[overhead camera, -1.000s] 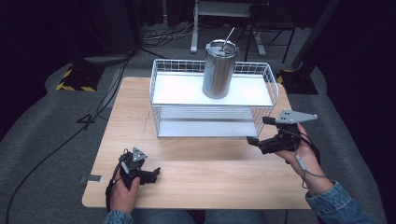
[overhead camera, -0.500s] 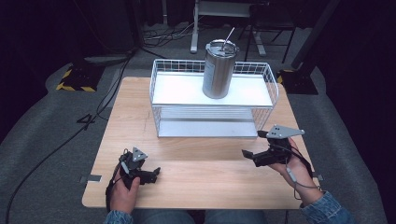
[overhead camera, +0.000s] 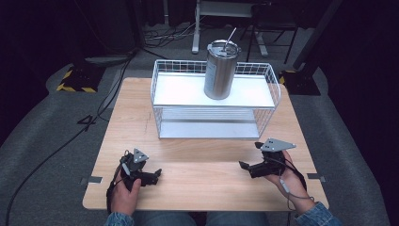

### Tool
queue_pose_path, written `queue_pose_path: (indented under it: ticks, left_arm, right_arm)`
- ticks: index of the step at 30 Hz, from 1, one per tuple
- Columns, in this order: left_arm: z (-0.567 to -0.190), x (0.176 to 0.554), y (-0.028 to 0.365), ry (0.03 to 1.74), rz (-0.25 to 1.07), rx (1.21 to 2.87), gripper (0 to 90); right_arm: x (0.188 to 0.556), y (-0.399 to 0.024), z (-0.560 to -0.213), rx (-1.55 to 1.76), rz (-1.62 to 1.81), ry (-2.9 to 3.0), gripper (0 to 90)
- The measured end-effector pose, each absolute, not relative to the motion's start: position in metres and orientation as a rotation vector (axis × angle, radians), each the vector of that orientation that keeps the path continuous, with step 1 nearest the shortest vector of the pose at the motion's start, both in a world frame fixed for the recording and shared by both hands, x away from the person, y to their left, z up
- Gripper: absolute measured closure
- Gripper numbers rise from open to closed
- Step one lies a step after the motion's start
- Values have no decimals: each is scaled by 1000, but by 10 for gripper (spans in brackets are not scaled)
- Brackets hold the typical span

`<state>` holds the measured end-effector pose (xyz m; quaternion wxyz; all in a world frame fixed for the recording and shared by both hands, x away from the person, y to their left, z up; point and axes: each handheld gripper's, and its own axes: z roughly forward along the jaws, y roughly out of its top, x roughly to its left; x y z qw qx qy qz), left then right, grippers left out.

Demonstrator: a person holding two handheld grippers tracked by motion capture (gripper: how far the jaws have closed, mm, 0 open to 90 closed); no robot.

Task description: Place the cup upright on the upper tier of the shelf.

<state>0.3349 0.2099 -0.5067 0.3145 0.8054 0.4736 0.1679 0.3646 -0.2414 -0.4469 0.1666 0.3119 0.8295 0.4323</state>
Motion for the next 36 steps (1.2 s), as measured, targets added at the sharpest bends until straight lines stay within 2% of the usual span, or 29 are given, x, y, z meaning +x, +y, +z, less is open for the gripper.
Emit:
queue_pose_path:
  ticks: [18, 31, 36]
  left_arm:
    - [-507, 335, 210, 1247, 443, 2122, 2]
    - [-507, 335, 210, 1248, 442, 2123, 2]
    - [-507, 335, 210, 1248, 442, 2123, 2]
  right_arm:
    - [357, -226, -481, 910, 1177, 2402, 13]
    - [359, -227, -497, 1008, 1033, 2442, 150]
    - [357, -227, -505, 1014, 1043, 2432, 128]
